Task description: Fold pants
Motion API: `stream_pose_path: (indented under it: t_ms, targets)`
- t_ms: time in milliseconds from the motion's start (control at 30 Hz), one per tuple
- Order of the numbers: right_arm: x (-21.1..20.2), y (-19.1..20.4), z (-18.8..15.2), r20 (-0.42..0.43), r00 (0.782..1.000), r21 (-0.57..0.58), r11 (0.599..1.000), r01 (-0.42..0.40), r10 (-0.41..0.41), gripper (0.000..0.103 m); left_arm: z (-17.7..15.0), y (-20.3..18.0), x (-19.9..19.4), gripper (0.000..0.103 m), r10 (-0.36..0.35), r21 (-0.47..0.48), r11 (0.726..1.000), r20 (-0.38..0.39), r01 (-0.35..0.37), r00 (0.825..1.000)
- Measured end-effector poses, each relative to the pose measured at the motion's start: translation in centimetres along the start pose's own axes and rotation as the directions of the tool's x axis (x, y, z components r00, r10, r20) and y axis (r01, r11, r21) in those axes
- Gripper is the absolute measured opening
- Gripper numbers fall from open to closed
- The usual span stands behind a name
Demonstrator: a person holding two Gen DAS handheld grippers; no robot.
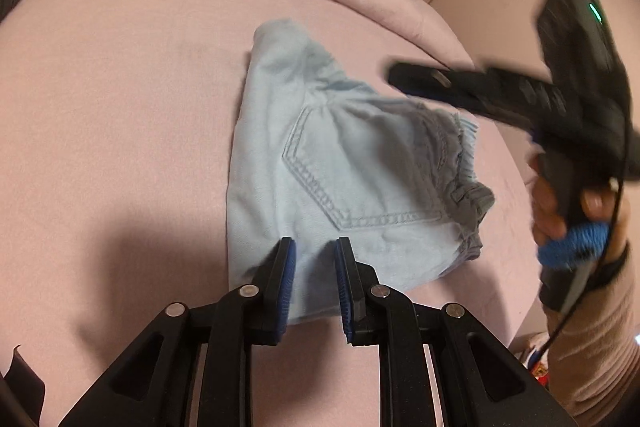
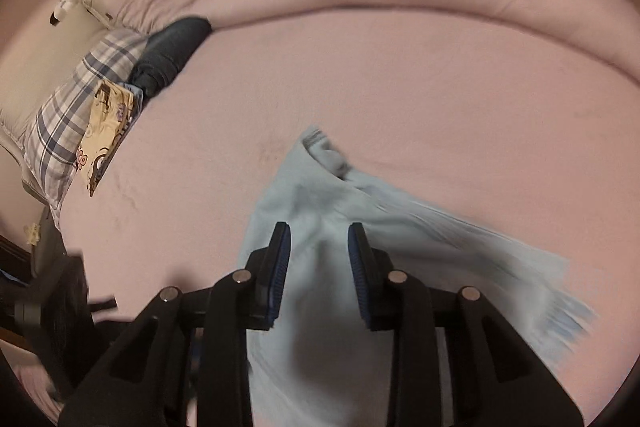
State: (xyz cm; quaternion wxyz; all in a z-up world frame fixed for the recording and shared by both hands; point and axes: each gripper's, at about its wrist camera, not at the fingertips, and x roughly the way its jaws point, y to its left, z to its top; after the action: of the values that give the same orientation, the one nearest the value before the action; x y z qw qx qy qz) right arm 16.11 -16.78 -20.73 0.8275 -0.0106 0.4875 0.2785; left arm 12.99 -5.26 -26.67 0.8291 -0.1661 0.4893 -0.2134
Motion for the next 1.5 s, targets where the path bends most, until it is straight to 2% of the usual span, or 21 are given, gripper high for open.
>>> stream_pose_path:
  t_ms: [133, 233, 300, 367, 433, 500, 567, 633, 700, 733, 767, 800, 867, 933, 1000, 1067, 1100, 1267, 1367, 1500]
  targets:
    - [-3.5, -1.2, -2.1, 0.065, 0.993, -0.021, 0.994, 0.103, -0.101, 0.03, 1.4, -1.0, -0.6, 0.018, 0.001, 0.037, 0.999, 0.048, -0.003, 0.999]
    - [-5.4, -2.1, -4.3, 0.096, 0.975, -0.039, 0.978, 0.206, -0.201, 0.03, 2.8, -1.1, 0.2, 0.018, 0.012, 0.041, 0.999, 0.064, -0.015, 0.998]
    - [-6.3, -3.2, -6.7, 0.092, 0.97, -0.025, 0.974, 0.226, -0.223, 0.03, 3.4, -1.2, 1.6, 0.018, 0.024, 0.042, 0.999, 0.046, -0.026, 0.999]
    - [-5.5, -3.7, -8.4, 0.055, 0.972, -0.003, 0.974, 0.228, -0.228, 0.031, 3.4, -1.1, 4.0, 0.018, 0.054, 0.049, 0.997, -0.006, -0.054, 0.999]
    - [-4.4, -3.8, -10.3, 0.033, 0.959, -0.029, 0.959, 0.283, -0.282, 0.031, 3.1, -1.0, 5.2, 0.018, 0.062, 0.057, 0.996, -0.013, -0.062, 0.998]
    - [-4.0, -2.8, -11.9, 0.102, 0.935, -0.106, 0.931, 0.349, -0.339, 0.031, 3.4, -1.0, 5.1, 0.018, 0.063, 0.053, 0.997, -0.013, -0.062, 0.998]
    - [-4.1, -2.1, -12.1, 0.112, 0.923, -0.152, 0.912, 0.382, -0.368, 0.032, 3.7, -0.9, 4.2, 0.018, 0.056, 0.036, 0.998, -0.018, -0.055, 0.998]
    - [-4.8, -2.3, -11.8, 0.11, 0.932, -0.144, 0.922, 0.359, -0.346, 0.032, 3.9, -0.5, 2.7, 0.018, 0.037, 0.017, 0.999, 0.014, -0.037, 0.999]
    - [-6.3, -3.5, -11.4, 0.11, 0.955, -0.059, 0.958, 0.282, -0.274, 0.034, 3.7, 0.6, 1.1, 0.028, 0.014, -0.016, 1.0, 0.043, -0.013, 0.999]
    - [-7.5, -4.8, -11.4, 0.13, 0.968, 0.021, 0.976, 0.215, -0.216, 0.037, 3.6, 1.4, 0.6, 0.048, 0.001, -0.05, 0.999, 0.041, 0.001, 0.999]
    - [-8.2, -5.7, -11.4, 0.146, 0.971, 0.076, 0.981, 0.178, -0.188, 0.046, 3.4, 2.4, 0.2, 0.066, -0.008, -0.094, 0.996, 0.039, 0.011, 0.999]
    - [-8.4, -6.0, -11.6, 0.161, 0.972, 0.125, 0.981, 0.152, -0.171, 0.054, 3.3, 3.2, 0.0, 0.071, -0.014, -0.13, 0.991, 0.048, 0.02, 0.999]
    - [-8.9, -8.2, -11.9, 0.186, 0.973, 0.248, 0.964, 0.091, -0.14, 0.06, 3.1, 4.9, -0.4, 0.072, -0.038, -0.22, 0.974, 0.074, 0.053, 0.997]
    - [-8.9, -10.3, -12.5, 0.187, 0.976, 0.347, 0.937, 0.044, -0.115, 0.061, 2.7, 6.5, 0.1, 0.072, -0.063, -0.308, 0.948, 0.073, 0.083, 0.995]
    - [-7.9, -12.1, -13.5, 0.179, 0.983, 0.452, 0.89, -0.058, -0.027, 0.062, 2.4, 7.2, 0.7, 0.072, -0.104, -0.351, 0.929, 0.065, 0.12, 0.992]
    - [-7.0, -13.0, -14.6, 0.165, 0.985, 0.52, 0.845, -0.122, 0.041, 0.063, 2.1, 7.3, 1.6, 0.072, -0.156, -0.377, 0.912, 0.046, 0.162, 0.987]
    - [-6.4, -13.4, -14.9, 0.159, 0.985, 0.546, 0.826, -0.142, 0.064, 0.063, 2.1, 7.3, 1.9, 0.072, -0.16, -0.381, 0.91, 0.043, 0.164, 0.986]
    - [-5.3, -13.7, -14.6, 0.185, 0.977, 0.589, 0.785, -0.194, 0.102, 0.068, 2.9, 6.9, 3.1, 0.072, -0.197, -0.396, 0.897, 0.039, 0.196, 0.98]
    - [-4.2, -13.7, -13.8, 0.16, 0.979, 0.598, 0.777, -0.197, 0.125, 0.069, 3.5, 6.9, 3.3, 0.072, -0.206, -0.392, 0.898, 0.028, 0.201, 0.978]
    - [-3.6, -13.7, -12.8, 0.165, 0.971, 0.596, 0.767, -0.238, 0.173, 0.069, 4.2, 6.7, 3.5, 0.072, -0.207, -0.375, 0.906, 0.014, 0.197, 0.978]
